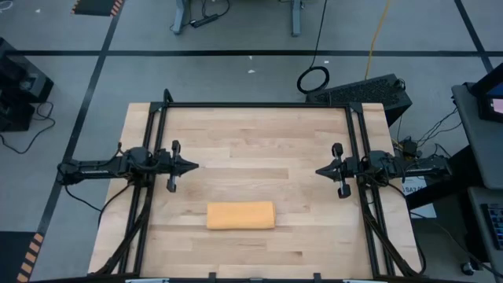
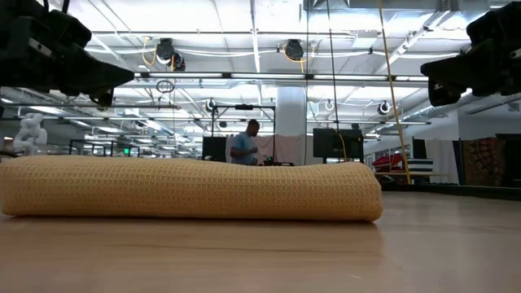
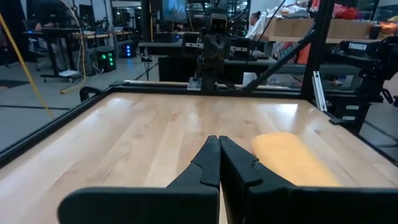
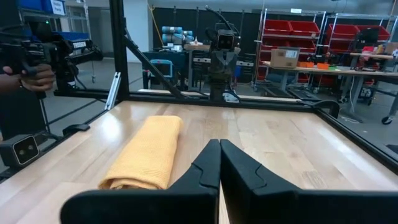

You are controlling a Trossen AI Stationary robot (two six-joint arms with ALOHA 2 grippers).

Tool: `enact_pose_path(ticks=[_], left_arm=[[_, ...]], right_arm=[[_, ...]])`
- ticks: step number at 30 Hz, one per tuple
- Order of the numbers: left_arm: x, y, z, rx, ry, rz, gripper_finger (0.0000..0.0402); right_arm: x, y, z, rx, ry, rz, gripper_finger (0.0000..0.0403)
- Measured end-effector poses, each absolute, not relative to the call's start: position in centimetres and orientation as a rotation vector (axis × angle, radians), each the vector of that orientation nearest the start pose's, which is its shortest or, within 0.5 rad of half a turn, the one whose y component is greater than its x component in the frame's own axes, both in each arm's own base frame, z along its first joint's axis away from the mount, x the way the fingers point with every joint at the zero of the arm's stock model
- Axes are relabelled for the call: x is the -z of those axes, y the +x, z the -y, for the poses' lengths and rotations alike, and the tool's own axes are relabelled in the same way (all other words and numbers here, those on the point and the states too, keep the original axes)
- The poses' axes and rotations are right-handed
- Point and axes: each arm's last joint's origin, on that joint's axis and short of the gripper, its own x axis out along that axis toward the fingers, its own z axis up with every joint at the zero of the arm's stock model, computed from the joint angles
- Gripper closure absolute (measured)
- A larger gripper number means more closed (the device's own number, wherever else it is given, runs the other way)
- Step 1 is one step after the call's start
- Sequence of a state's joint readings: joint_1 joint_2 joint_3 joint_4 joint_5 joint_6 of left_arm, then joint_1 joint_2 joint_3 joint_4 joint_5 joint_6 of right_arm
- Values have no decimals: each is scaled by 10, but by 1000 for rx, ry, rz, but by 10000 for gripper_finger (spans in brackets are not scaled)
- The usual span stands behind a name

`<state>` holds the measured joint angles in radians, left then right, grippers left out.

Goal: Roll towel
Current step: Return to Home Position

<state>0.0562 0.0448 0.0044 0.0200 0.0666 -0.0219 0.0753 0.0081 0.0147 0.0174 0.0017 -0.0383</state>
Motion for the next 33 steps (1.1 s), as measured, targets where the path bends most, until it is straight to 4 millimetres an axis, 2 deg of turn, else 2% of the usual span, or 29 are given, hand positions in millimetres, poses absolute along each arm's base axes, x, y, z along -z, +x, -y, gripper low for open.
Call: enact_pose_path(ticks=[16,23,33], left_arm=[[-161,101,-3,7,-68,-45,401],[-161,102,-4,-9,-69,-52,379],[-161,102,-4,-10,-69,-52,376]], right_arm=[[-170,97,-7,-73,-37,25,403],[-170,97,-7,-73,-37,25,403],[-170,97,-7,-73,-37,26,403]])
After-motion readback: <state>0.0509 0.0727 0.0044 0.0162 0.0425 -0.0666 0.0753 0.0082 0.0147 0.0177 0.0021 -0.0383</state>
